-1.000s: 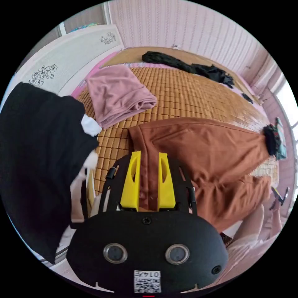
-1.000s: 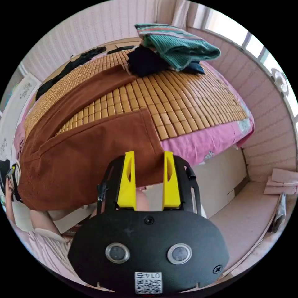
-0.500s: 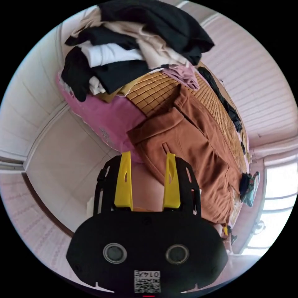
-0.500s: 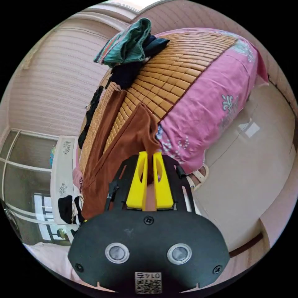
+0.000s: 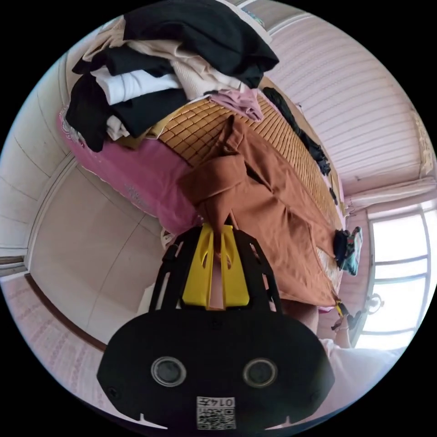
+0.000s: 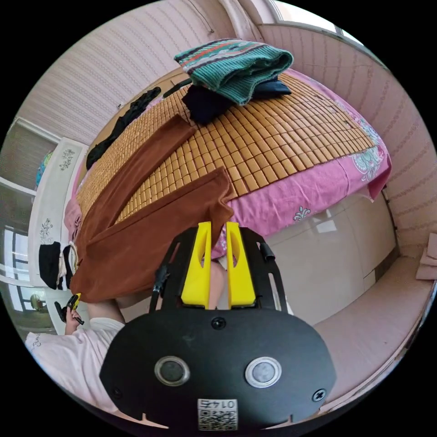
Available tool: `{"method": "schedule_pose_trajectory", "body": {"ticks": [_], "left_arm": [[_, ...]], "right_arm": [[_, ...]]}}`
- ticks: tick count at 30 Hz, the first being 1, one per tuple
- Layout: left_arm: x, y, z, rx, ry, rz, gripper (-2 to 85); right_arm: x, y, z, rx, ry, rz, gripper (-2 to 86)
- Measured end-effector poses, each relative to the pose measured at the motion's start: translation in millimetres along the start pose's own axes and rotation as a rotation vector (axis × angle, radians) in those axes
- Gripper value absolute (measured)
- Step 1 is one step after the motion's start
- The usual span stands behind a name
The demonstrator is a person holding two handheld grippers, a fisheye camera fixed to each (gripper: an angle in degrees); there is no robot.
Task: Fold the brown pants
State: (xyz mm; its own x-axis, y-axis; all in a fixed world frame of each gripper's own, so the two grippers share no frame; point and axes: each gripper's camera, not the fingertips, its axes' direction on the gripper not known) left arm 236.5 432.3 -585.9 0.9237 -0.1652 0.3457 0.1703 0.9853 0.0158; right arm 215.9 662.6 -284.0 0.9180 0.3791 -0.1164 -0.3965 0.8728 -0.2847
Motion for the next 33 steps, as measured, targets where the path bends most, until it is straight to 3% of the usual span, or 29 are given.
{"method": "schedule_pose_trajectory", "body": {"ticks": [3,6,13,20,26,29,31,33], "left_arm": [[-12,8,14,-0.095,-0.058,-0.029,3.9],[-24,14,2,-0.057,0.006,-0.092,5.1],[-53,30,-32,0.016,0.117,-0.146,6.5],[-62,55,-62,0.128,0.128,-0.123,8.2],[-64,48,-62,0.09,0.121,-0.053,7.7],[-55,46,-65,0.076,0.059,0.027,4.9],[-53,45,-71,0.104,0.108,0.041,1.6],[-52,43,-78,0.131,0.128,0.037,0.3]], "right_arm": [[-35,10,18,-0.001,0.087,0.004,7.1],[-101,12,24,0.056,0.182,-0.133,7.4],[-346,28,86,0.131,0.3,-0.742,6.0],[-628,85,202,-0.004,0.066,-1.295,1.6],[-814,126,302,-0.134,0.111,-1.46,-0.8],[-867,151,349,-0.215,0.13,-1.516,-0.9],[-885,163,378,-0.273,0.217,-1.559,-0.9],[-899,165,384,-0.218,0.249,-1.61,-0.9]]}}
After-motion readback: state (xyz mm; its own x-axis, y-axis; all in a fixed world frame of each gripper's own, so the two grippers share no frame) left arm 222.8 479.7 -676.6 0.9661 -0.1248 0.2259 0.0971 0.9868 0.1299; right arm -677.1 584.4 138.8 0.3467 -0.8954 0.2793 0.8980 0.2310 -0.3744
